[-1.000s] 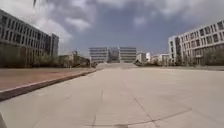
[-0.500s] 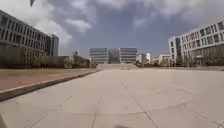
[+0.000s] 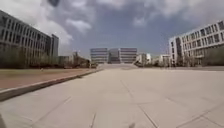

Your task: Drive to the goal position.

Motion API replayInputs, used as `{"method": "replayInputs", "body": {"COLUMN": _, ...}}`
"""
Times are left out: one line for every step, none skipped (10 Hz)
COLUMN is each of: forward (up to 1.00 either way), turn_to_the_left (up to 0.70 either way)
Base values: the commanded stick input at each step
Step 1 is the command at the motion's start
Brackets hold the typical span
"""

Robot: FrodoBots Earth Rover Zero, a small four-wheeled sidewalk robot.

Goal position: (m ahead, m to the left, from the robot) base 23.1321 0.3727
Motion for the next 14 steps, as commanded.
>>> {"method": "replayInputs", "body": {"forward": 1.0, "turn_to_the_left": 0.0}}
{"method": "replayInputs", "body": {"forward": 1.0, "turn_to_the_left": 0.0}}
{"method": "replayInputs", "body": {"forward": 1.0, "turn_to_the_left": 0.0}}
{"method": "replayInputs", "body": {"forward": 1.0, "turn_to_the_left": -0.06}}
{"method": "replayInputs", "body": {"forward": 1.0, "turn_to_the_left": -0.14}}
{"method": "replayInputs", "body": {"forward": 1.0, "turn_to_the_left": -0.12}}
{"method": "replayInputs", "body": {"forward": 1.0, "turn_to_the_left": 0.0}}
{"method": "replayInputs", "body": {"forward": 1.0, "turn_to_the_left": 0.0}}
{"method": "replayInputs", "body": {"forward": 1.0, "turn_to_the_left": 0.0}}
{"method": "replayInputs", "body": {"forward": 1.0, "turn_to_the_left": 0.0}}
{"method": "replayInputs", "body": {"forward": 1.0, "turn_to_the_left": 0.0}}
{"method": "replayInputs", "body": {"forward": 1.0, "turn_to_the_left": 0.0}}
{"method": "replayInputs", "body": {"forward": 1.0, "turn_to_the_left": 0.0}}
{"method": "replayInputs", "body": {"forward": 1.0, "turn_to_the_left": 0.0}}
